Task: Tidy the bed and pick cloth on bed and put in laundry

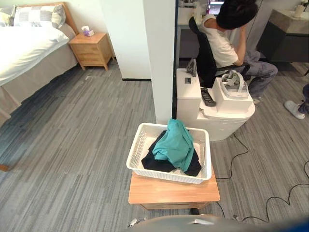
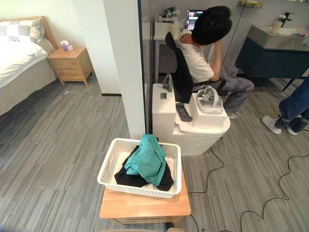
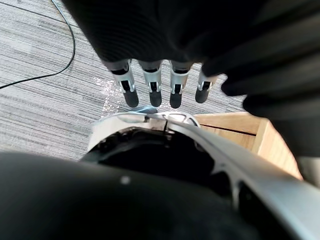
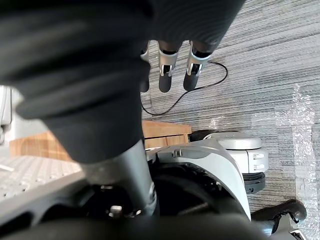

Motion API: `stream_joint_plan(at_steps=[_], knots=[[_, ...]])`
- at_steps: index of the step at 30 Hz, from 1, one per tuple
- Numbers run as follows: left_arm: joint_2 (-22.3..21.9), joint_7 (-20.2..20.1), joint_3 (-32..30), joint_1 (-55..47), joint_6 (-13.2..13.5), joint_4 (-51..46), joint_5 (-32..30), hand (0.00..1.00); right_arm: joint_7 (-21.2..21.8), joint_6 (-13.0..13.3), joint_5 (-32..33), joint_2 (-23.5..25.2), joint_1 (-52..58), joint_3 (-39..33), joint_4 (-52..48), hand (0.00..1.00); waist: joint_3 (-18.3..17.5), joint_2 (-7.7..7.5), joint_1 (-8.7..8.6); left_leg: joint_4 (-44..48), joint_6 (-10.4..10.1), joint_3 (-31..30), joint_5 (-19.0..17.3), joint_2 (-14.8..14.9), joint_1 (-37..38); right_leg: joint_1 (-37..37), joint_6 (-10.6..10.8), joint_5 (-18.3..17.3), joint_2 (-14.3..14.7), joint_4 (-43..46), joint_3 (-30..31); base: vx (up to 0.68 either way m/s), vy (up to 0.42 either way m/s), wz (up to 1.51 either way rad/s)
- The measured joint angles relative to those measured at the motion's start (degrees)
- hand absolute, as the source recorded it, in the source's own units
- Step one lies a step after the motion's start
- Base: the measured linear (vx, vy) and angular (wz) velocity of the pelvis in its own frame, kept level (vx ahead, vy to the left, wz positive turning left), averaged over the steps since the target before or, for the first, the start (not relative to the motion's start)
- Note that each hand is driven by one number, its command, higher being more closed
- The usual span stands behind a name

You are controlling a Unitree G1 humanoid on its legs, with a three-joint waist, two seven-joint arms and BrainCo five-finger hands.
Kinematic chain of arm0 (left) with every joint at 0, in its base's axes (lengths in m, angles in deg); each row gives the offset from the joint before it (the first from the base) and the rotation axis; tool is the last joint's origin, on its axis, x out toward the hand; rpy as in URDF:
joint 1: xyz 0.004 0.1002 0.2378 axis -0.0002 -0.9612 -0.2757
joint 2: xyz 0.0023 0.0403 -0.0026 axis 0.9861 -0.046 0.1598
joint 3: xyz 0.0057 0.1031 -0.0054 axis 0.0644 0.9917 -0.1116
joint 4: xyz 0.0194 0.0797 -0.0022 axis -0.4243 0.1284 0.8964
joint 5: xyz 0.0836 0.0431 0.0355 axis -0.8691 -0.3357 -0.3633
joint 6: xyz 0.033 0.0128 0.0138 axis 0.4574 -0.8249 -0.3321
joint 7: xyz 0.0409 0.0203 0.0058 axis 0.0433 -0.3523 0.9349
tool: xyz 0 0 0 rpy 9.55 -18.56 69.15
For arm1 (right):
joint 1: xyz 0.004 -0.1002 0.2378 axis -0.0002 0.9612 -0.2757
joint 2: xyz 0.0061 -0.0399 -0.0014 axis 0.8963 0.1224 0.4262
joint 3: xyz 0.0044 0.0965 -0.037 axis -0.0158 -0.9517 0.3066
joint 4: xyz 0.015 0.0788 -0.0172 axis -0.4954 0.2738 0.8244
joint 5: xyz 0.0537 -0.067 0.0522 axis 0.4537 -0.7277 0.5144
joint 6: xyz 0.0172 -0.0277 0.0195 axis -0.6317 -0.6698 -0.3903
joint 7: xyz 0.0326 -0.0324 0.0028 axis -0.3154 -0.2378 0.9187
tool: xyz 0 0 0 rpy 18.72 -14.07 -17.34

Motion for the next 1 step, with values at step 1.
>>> stream_joint_plan(at_steps=[1], knots=[[0.16,0.02,0.05,0.24,0.06,0.11,-0.02,0.0,0.0,-0.01,-0.06,0.0,-0.22,0.15,0.0,0.0,0.27,-0.08,-0.05,0.0,0.0,0.0,0.0,-0.3,-0.03,-0.03,0.0,0.0,0.02,0.0,-0.02,0.0,0.0,0.0]])
